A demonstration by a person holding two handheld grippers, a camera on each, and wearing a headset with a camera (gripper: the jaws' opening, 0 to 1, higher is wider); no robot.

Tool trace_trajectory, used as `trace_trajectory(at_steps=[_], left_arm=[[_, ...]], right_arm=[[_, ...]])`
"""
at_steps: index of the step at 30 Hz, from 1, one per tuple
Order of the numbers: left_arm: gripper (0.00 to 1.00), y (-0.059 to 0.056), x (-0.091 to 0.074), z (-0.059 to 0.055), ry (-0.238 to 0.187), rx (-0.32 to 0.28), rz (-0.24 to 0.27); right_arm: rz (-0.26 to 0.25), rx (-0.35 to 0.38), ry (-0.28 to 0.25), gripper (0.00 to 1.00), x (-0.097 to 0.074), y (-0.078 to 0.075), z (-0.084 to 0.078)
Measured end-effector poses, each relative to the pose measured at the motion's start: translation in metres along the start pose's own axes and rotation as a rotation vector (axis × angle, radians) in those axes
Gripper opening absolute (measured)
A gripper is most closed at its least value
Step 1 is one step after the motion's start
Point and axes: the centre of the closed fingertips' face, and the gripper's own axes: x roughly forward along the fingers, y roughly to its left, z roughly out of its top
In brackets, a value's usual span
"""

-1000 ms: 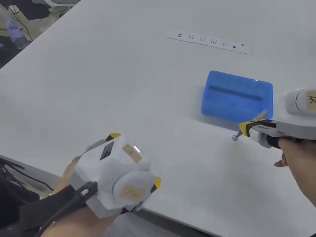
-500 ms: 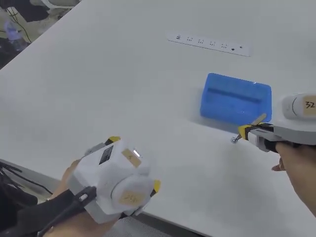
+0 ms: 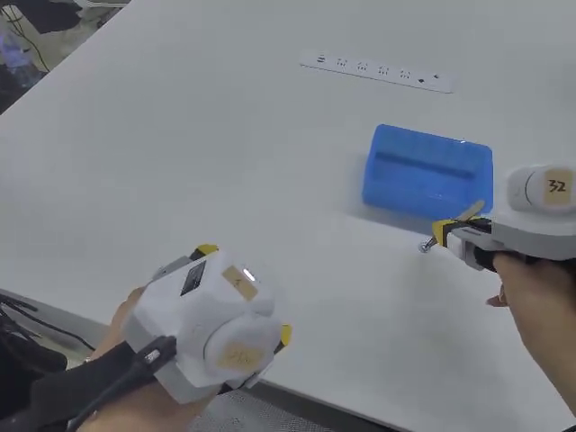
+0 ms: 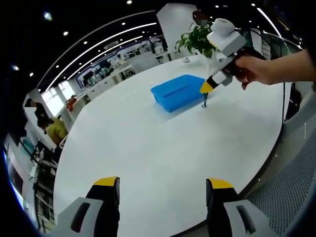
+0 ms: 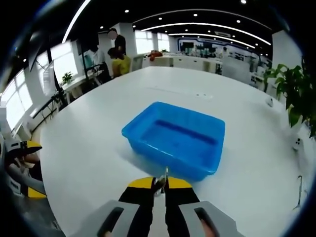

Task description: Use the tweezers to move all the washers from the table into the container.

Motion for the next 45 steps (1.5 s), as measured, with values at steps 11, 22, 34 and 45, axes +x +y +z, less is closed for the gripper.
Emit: trace_trajectory(at_steps=[11,22,34,45], left_arm=[[0.7,0.001,0.0,0.0,-0.004,-0.005,0.002],[0.7,0.001,-0.001,0.001,-0.005,0.0,0.004],[0.71,0.0,0.003,-0.006,0.034,-0.022,-0.01],[0.7,0.001,0.005,-0.011,0.055,-0.034,-0.013]], right_arm=[[-0.024,-0.06,-0.002,0.02,0.002,0.001,-0.001],[-0.006,0.047,-0.044,0.04,-0.001,-0.003,-0.001],[-0.012,0.07,-0.08,0.04,-0.004,-0.005,-0.005],[-0.042,0.094,-0.088,0.04,-0.001,-0.006,-0.002]])
